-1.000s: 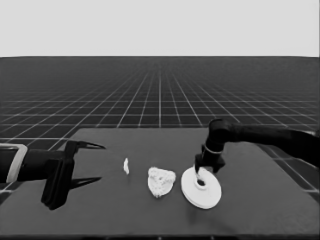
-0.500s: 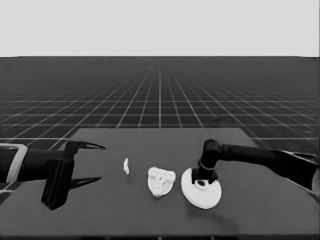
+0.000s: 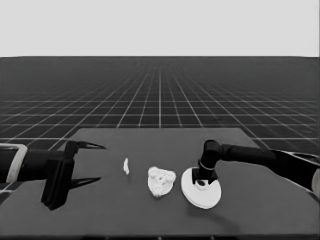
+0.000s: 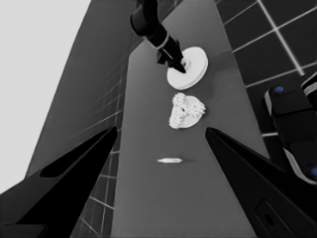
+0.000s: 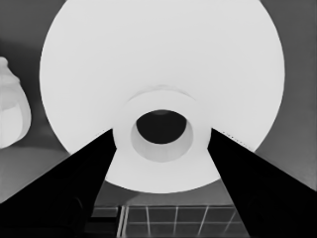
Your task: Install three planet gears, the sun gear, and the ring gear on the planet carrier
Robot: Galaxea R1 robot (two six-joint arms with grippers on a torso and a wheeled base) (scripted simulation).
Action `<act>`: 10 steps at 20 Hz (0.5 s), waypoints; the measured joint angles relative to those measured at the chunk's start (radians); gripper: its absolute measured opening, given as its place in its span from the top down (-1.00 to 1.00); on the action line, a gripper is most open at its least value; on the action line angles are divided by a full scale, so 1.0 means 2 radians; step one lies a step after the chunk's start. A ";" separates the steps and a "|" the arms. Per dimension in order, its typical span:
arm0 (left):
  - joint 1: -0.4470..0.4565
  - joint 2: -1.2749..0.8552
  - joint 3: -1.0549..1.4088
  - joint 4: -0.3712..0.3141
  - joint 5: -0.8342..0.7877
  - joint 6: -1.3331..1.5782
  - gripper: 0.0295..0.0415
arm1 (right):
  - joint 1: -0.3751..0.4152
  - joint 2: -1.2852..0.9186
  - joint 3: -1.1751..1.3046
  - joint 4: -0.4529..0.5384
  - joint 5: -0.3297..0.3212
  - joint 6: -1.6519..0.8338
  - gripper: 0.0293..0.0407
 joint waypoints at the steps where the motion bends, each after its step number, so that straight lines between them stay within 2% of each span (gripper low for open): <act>1: 0.000 0.000 0.000 0.000 0.000 0.000 -0.49 | 0.000 0.000 0.000 0.000 0.000 0.000 0.03; 2: 0.000 0.000 0.000 0.000 0.000 0.000 -0.49 | 0.000 0.000 0.000 0.000 0.000 0.000 0.03; 3: 0.000 0.000 0.000 0.000 0.000 0.000 -0.49 | 0.036 -0.012 0.032 0.037 -0.021 0.015 0.03; 5: 0.000 0.000 0.000 0.000 0.000 0.000 -0.49 | 0.085 -0.018 0.051 0.078 -0.036 0.024 0.03; 10: 0.000 0.000 0.000 0.000 0.000 0.000 -0.49 | 0.107 -0.019 0.054 0.100 -0.042 0.026 0.03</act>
